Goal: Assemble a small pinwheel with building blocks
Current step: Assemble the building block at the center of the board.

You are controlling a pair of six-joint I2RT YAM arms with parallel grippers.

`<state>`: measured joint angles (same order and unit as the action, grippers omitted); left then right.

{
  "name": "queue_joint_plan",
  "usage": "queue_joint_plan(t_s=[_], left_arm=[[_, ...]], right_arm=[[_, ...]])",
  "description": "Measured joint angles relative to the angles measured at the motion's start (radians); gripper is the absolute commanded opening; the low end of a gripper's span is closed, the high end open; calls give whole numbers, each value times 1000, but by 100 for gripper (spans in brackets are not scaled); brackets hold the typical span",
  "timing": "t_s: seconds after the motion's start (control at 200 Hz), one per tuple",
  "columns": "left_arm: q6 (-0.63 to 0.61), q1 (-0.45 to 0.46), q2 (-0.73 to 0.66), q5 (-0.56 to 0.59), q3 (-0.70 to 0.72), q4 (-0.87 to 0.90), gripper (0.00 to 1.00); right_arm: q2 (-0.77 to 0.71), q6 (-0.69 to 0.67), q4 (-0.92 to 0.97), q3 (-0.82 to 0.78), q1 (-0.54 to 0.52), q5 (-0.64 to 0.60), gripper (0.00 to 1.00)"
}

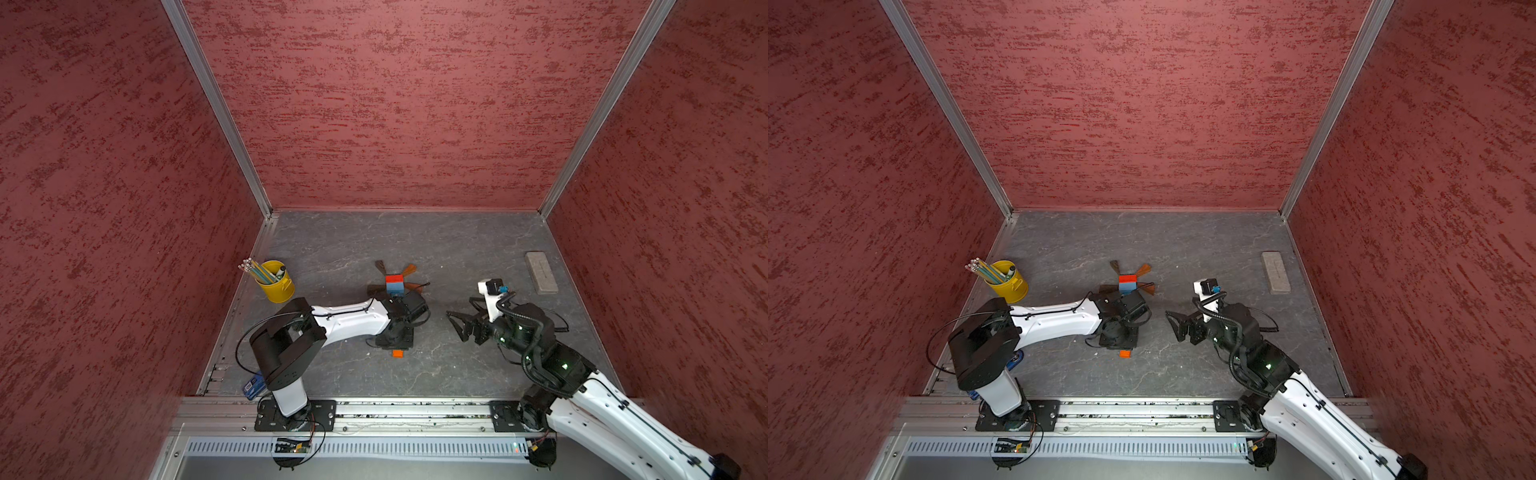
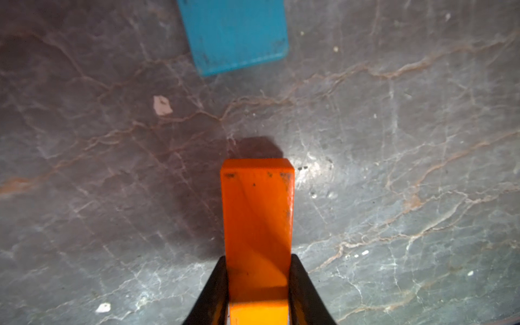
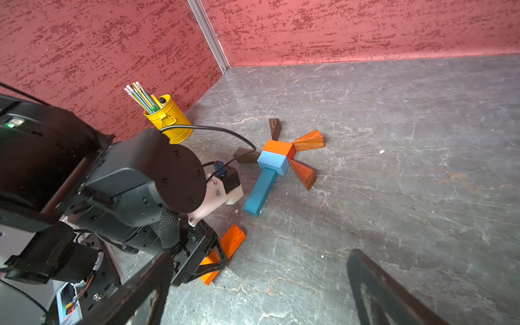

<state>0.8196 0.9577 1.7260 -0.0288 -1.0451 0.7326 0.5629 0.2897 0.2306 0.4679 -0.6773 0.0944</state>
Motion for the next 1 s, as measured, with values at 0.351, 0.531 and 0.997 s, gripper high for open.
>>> queue_joint_plan(t_s=[0.351, 0.531, 0.997], left_arm=[[40, -18, 19, 2, -26, 13, 32], [39, -37, 49, 4, -64, 19, 32], [29, -47, 75, 5, -83, 27, 34]], right_arm=[[-29, -22, -25, -3, 0, 7, 99], [-29, -22, -25, -7, 0, 7, 99], [-29, -21, -25, -7, 0, 8, 99]])
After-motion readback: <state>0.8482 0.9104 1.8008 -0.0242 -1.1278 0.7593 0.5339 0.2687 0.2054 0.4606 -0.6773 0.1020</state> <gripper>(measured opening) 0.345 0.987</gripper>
